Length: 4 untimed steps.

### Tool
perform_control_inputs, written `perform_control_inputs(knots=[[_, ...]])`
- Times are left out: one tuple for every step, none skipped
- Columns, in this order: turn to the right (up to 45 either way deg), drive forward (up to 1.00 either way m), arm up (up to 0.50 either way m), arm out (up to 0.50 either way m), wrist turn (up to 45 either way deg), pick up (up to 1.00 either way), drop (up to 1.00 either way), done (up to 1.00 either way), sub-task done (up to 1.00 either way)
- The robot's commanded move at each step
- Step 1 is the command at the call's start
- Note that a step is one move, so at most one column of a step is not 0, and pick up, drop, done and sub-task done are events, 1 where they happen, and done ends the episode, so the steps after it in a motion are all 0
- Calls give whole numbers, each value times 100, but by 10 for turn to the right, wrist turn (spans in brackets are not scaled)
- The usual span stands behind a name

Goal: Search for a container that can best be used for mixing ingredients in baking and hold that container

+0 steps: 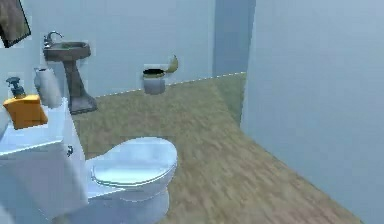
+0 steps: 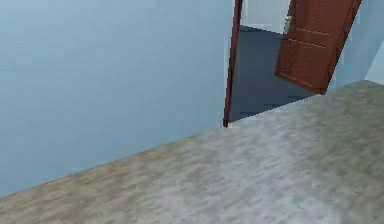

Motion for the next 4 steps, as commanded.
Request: perform_control_inputs(knots=[[450,0,0,0,0,0,0,0,0],[150,0,0,0,0,0,0,0,0],[0,10,0,0,0,0,0,0,0],[-360,0,0,0,0,0,0,0,0]])
